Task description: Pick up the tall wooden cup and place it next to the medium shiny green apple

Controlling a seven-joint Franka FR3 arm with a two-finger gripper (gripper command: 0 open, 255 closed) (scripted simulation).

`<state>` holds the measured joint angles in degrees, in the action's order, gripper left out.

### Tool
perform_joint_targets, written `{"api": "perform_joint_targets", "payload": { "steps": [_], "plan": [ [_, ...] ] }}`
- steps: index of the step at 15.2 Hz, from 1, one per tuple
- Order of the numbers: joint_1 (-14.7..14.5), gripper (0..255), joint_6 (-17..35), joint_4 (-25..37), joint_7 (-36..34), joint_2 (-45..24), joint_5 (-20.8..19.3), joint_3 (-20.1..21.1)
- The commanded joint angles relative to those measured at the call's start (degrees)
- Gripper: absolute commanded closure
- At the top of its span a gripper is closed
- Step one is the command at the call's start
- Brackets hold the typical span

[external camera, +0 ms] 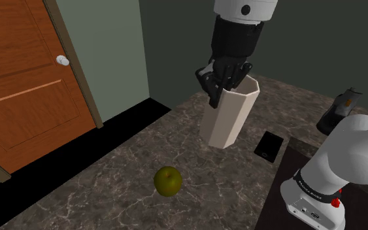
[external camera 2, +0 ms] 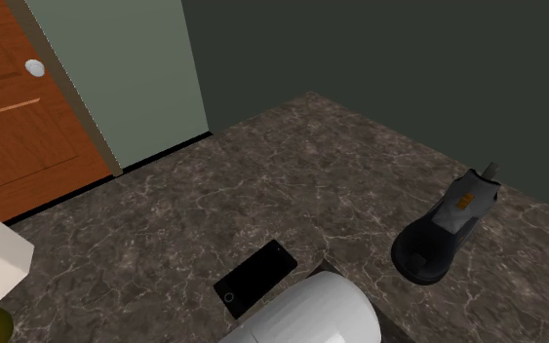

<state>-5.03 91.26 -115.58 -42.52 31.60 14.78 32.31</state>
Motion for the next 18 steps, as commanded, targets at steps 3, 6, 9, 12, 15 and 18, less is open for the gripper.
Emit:
{"api": "perform_joint_targets", "payload": {
  "steps": [3,6,9,12,15,18],
  "plan": [
    [-0.34,255,3.08,-3.61,0.09,0.68,0.59,0.58],
    [-0.59,255,5.26,-6.2,0.26,1.13,1.0,0.93],
    [-0.81,255,7.44,-8.69,0.41,1.46,1.42,1.34],
    [-1.02,255,9.65,-11.08,0.54,1.67,1.83,1.81],
    [-1.2,255,11.89,-13.38,0.64,1.76,2.24,2.33],
    [-1.37,255,14.15,-15.58,0.71,1.72,2.64,2.9]
  ]
}}
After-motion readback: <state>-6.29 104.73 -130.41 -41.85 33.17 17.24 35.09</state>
